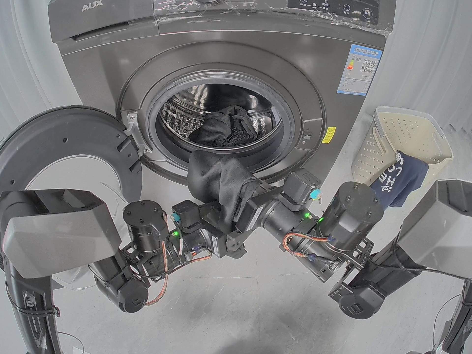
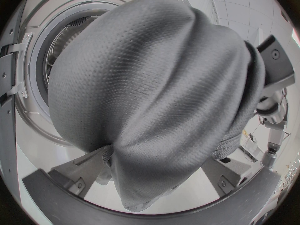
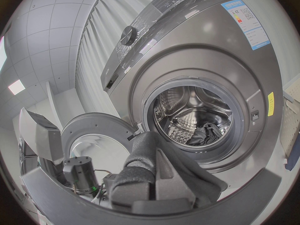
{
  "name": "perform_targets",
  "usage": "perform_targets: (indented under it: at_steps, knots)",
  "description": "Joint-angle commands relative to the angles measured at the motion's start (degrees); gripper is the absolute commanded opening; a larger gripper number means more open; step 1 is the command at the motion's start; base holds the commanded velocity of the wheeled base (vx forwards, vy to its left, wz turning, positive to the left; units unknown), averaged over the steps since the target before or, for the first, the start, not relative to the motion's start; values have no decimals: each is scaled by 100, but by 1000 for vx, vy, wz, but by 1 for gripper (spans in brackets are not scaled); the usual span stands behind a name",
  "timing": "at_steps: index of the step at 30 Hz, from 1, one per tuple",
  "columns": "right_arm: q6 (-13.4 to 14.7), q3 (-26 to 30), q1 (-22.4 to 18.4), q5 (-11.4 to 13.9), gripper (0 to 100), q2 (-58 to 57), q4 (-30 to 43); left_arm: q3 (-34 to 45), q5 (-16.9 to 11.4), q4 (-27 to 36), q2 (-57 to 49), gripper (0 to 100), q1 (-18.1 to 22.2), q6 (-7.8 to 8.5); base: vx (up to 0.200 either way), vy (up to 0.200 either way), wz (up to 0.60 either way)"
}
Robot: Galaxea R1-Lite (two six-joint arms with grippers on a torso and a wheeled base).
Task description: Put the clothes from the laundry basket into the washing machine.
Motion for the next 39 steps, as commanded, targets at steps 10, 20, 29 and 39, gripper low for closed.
perform_targets:
  at_steps: [10,20,29,39]
  knots:
    - [126,198,138,-105,0,-137,-6,-621,430,-6,508,0,243,-109,0,0,0]
    - [197,374,-240,-105,0,-102,3,-718,728,-14,95,0,340,-329,0,0,0]
    - [241,409,-451,-114,100,13,3,117,684,-14,-670,0,331,-478,0,0,0]
    - [-49,1710,-539,62,100,-216,65,1286,658,-6,-1645,0,340,-469,0,0,0]
